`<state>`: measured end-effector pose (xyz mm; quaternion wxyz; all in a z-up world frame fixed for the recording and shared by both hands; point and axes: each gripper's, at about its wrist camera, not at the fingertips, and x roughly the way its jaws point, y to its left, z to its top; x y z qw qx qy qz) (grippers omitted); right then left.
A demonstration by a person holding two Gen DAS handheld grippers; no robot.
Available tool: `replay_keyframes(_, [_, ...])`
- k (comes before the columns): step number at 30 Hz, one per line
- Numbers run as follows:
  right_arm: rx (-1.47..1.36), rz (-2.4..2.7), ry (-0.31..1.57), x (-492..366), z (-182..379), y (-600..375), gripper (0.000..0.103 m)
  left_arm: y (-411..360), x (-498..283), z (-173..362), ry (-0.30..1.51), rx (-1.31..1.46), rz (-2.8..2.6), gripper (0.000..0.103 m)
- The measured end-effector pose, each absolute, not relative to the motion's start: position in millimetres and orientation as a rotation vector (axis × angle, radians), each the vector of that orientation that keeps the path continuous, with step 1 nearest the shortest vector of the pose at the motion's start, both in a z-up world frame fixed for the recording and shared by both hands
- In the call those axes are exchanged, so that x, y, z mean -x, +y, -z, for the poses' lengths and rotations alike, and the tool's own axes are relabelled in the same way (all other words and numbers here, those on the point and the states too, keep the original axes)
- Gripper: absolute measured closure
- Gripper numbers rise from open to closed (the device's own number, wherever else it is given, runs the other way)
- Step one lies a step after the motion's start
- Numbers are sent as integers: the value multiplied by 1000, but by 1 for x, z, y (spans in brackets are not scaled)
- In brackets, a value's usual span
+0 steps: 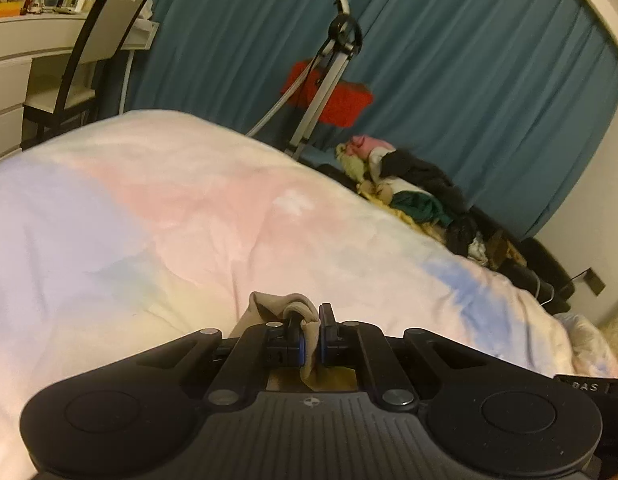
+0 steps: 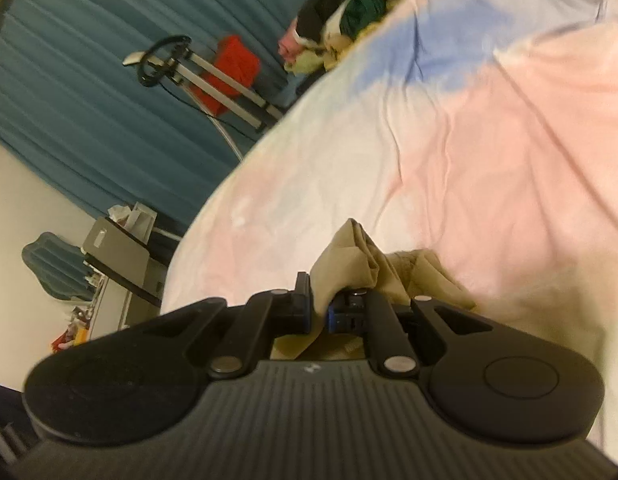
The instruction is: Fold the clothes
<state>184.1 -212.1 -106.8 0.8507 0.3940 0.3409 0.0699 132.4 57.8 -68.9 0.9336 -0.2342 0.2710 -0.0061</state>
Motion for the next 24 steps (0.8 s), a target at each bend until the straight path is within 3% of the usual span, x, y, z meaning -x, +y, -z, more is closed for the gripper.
replay_keyframes(9, [-886, -188, 789, -206, 134, -220, 88, 62, -147, 99, 581, 449, 19, 92])
replay_keyframes(10, [-900, -200, 793, -207, 136, -221, 82, 64, -147, 99, 585, 454, 23, 92])
replay_keyframes(11, [-916, -219, 793, -206, 136, -222, 63, 65, -146, 99, 591, 464, 29, 84])
replay_keyframes(12, [-931, -237, 793, -205, 136, -223, 50, 66, -143, 98, 591, 468, 30, 70])
replay_keyframes(13, [-937, -256, 785, -201, 133, -222, 26, 67, -139, 95, 586, 465, 26, 61])
replay_keyframes(14, [-941, -274, 778, -198, 129, -221, 15, 68, -135, 92, 580, 462, 22, 42])
replay_keyframes(15, [-920, -297, 773, -194, 124, -219, 17, 68, -131, 89, 575, 460, 18, 25])
replay_keyframes(17, [-851, -345, 781, -184, 113, -210, 16, 68, -121, 81, 574, 446, 34, 14])
replay_keyframes(22, [-635, -373, 719, -150, 94, -186, 16, 53, -99, 72, 593, 341, 89, 11])
replay_keyframes(24, [-530, -367, 702, -148, 92, -175, 26, 44, -101, 76, 610, 282, 91, 11])
